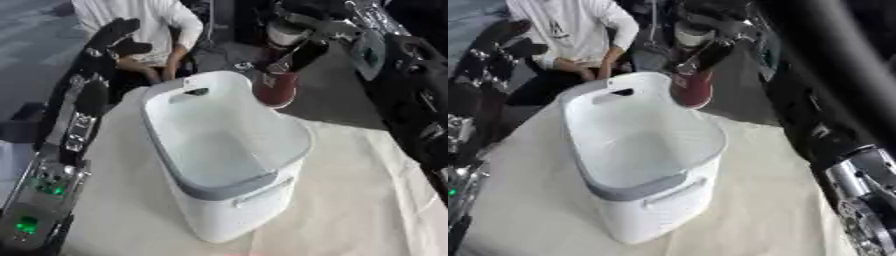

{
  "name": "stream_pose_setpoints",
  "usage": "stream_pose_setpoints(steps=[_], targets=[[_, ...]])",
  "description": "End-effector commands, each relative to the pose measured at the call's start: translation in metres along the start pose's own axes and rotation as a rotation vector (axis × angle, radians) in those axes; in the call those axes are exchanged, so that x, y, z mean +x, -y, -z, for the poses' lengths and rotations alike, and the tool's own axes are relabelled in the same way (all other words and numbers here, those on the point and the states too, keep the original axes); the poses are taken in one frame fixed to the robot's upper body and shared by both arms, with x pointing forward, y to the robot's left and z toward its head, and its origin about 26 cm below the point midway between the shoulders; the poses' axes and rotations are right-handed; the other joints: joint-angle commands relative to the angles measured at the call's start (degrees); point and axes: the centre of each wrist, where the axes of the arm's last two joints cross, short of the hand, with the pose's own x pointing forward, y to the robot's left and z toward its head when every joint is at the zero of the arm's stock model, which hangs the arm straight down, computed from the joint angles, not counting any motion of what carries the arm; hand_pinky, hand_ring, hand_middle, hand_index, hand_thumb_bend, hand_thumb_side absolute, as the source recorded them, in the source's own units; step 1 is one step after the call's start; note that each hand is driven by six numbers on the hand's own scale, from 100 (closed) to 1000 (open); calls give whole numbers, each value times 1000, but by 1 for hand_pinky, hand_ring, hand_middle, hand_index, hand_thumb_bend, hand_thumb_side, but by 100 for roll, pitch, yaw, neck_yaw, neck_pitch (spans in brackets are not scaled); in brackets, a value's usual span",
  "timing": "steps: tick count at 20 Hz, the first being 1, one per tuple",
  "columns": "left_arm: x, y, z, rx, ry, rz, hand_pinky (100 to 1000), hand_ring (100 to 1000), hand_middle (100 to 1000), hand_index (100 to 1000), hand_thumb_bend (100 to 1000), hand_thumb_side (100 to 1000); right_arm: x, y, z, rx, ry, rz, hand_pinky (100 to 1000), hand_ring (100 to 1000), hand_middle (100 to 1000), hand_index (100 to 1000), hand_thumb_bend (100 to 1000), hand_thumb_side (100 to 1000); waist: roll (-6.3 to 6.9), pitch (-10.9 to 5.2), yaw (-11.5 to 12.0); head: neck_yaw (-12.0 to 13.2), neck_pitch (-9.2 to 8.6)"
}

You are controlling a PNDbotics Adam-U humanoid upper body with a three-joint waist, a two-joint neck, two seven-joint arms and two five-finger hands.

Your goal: Pick up objects on the table and place them in the box.

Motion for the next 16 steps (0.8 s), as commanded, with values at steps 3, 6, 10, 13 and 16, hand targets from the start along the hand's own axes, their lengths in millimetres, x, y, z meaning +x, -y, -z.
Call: stream_pose_setpoints(steps=[3, 6, 10, 13, 16], targets=[[5, -5, 10, -2, 37, 14, 1000, 785, 925, 1000, 397, 1000, 3, 14, 7, -44, 32, 3, 100, 100, 100, 121, 342, 120, 27, -60, 32, 81, -84], [6, -5, 11, -1, 41, 11, 1000, 785, 925, 1000, 396, 1000, 6, 10, 11, -55, 49, 34, 100, 100, 100, 122, 337, 126, 27, -51, 64, 99, -119], [6, -5, 12, 0, 45, 8, 1000, 785, 925, 1000, 395, 1000, 8, 5, 12, -60, 61, 70, 100, 100, 100, 125, 349, 145, 18, -36, 112, 130, -148], [6, -4, 14, 0, 49, 5, 1000, 785, 925, 1000, 395, 1000, 8, 7, 11, -96, 63, 77, 100, 100, 100, 148, 426, 220, 12, -23, 150, 158, -172], [7, -4, 15, 1, 52, 2, 1000, 785, 924, 1000, 393, 1000, 9, 11, 10, -133, 64, 49, 100, 149, 310, 401, 426, 388, 5, -14, 185, 175, -193]])
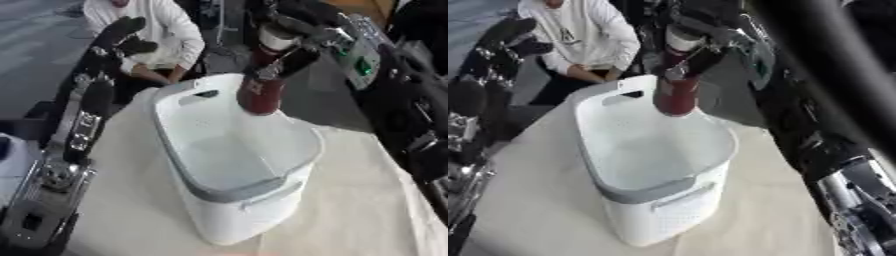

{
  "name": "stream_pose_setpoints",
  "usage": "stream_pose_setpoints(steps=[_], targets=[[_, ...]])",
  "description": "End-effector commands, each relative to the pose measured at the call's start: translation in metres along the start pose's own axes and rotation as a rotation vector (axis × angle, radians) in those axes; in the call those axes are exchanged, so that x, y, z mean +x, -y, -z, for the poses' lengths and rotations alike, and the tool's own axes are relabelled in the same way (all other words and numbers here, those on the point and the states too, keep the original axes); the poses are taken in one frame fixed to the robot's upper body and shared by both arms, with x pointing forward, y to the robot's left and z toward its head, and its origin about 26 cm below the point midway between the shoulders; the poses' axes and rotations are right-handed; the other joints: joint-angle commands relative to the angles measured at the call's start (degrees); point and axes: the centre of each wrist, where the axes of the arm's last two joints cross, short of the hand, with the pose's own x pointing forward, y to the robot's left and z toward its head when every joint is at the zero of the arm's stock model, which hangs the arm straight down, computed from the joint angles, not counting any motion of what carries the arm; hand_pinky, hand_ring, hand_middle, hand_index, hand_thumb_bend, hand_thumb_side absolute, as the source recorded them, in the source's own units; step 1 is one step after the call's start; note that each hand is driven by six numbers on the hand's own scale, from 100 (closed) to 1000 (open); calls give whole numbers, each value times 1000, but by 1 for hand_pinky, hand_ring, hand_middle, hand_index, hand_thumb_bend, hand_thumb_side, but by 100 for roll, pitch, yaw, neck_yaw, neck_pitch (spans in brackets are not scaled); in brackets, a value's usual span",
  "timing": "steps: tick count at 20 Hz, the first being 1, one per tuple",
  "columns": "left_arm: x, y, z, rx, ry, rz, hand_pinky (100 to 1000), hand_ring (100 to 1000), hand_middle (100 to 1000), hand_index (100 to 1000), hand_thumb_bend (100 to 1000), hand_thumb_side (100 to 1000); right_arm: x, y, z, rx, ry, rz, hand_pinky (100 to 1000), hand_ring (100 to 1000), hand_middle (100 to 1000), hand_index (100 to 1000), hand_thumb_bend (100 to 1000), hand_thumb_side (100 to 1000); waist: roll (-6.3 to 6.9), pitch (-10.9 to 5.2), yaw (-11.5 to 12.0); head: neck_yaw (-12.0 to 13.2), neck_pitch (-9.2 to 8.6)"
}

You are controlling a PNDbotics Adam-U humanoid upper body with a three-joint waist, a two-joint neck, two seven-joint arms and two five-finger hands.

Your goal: Pick up objects on the table and place them in the box.

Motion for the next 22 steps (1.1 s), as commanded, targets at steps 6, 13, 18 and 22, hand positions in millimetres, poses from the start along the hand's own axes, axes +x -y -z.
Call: stream_pose_setpoints(steps=[6, 13, 18, 22], targets=[[6, -3, 10, 1, 40, 0, 1000, 785, 924, 1000, 392, 1000, -2, 10, -5, 0, 3, -102, 637, 782, 851, 846, 370, 632, 13, -38, 39, 70, -145], [6, -3, 11, 2, 42, 1, 1000, 785, 924, 1000, 393, 1000, -3, 3, -7, -6, -10, -134, 958, 938, 962, 912, 334, 713, 15, -21, 29, 58, -158], [6, -3, 11, 3, 42, 1, 1000, 785, 924, 1000, 392, 1000, -4, -1, -9, -16, -15, -140, 971, 943, 968, 916, 319, 730, 17, -25, 18, 67, -160], [6, -3, 10, 2, 41, 2, 1000, 785, 924, 1000, 391, 1000, -7, -5, -19, -33, -26, -134, 947, 928, 958, 910, 293, 736, 13, -35, 9, 66, -185]])
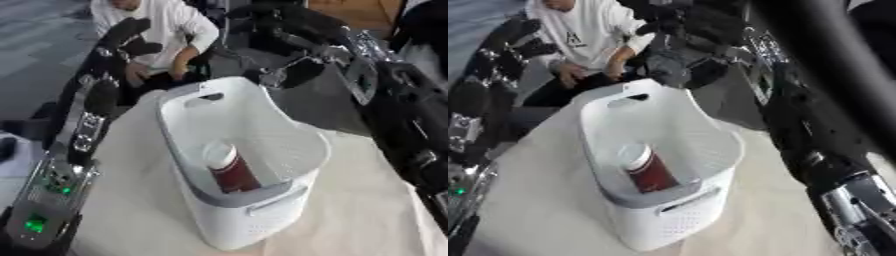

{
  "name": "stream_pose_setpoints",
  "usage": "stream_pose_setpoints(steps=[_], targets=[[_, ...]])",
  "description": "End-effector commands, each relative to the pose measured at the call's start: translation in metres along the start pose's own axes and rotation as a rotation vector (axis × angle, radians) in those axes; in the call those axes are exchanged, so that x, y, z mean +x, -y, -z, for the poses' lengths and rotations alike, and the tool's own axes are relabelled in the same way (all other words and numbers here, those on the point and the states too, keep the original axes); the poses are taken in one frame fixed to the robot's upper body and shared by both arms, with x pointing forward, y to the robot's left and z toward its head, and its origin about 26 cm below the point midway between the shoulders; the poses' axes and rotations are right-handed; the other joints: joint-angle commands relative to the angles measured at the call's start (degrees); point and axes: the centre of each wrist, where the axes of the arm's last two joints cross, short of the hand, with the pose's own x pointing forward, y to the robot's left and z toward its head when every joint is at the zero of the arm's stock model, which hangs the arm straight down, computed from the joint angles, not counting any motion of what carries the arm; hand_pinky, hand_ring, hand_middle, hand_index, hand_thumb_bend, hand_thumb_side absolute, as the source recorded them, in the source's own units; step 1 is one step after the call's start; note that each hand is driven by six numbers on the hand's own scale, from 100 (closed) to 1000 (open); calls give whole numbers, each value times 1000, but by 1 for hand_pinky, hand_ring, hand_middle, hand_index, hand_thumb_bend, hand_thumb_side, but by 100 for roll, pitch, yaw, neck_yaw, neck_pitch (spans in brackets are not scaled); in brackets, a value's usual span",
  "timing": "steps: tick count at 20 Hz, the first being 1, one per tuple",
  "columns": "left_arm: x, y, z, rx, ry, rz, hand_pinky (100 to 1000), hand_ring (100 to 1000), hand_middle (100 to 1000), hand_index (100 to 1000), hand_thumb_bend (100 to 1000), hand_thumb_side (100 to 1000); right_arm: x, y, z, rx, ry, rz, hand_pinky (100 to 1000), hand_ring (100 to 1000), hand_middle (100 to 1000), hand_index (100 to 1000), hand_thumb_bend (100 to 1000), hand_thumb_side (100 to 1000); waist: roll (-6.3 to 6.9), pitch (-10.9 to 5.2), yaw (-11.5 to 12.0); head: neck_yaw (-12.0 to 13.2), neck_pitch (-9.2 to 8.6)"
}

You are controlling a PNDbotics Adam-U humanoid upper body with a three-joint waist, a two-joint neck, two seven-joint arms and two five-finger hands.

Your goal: Pick up objects on the table and place them in the box.

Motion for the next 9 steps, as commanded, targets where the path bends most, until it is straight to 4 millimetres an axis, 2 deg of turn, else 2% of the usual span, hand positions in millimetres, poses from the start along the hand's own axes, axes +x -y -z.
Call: stream_pose_setpoints(steps=[1, 6, 9], targets=[[5, -3, 6, -2, 27, 8, 1000, 785, 924, 1000, 391, 1000, -7, 11, -13, -33, -14, -25, 941, 925, 953, 905, 285, 738, 24, -63, -13, 59, -109], [5, -3, 4, -14, 20, 10, 1000, 785, 924, 1000, 399, 1000, 1, 9, -42, -87, 26, -39, 938, 916, 928, 885, 230, 756, 12, -95, -25, 35, -88], [4, -2, 3, -24, 17, 8, 1000, 784, 923, 1000, 406, 1000, 13, 6, -72, -137, 55, -3, 904, 899, 910, 866, 205, 748, 21, -109, -21, -63, -70]])
